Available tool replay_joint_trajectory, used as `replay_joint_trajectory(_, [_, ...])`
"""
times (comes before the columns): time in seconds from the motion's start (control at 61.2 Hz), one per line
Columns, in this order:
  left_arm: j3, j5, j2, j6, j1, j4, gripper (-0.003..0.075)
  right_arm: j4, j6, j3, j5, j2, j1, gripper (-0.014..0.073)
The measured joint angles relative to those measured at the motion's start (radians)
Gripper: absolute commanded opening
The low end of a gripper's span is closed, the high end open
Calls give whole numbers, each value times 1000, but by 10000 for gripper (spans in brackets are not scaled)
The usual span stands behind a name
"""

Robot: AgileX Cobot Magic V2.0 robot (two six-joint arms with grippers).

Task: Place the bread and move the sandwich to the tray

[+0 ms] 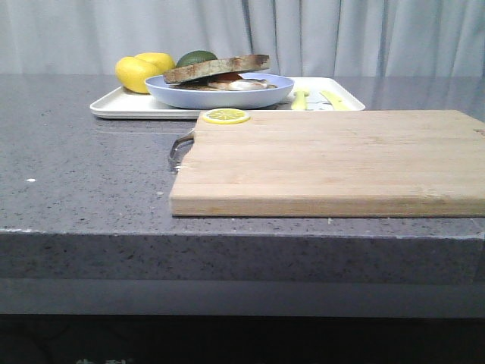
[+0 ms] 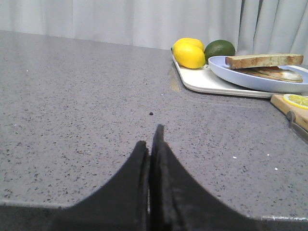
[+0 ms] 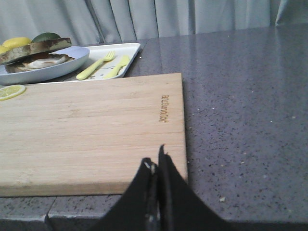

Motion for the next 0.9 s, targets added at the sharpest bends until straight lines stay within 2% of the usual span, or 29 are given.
replay_joint_trajectory(0.294, [0, -2, 0, 0, 0, 0, -20, 4, 0, 0, 62, -7, 0, -61])
replay_joint_trajectory(0.898, [0, -2, 0, 0, 0, 0, -20, 4, 0, 0, 67, -7, 0, -61])
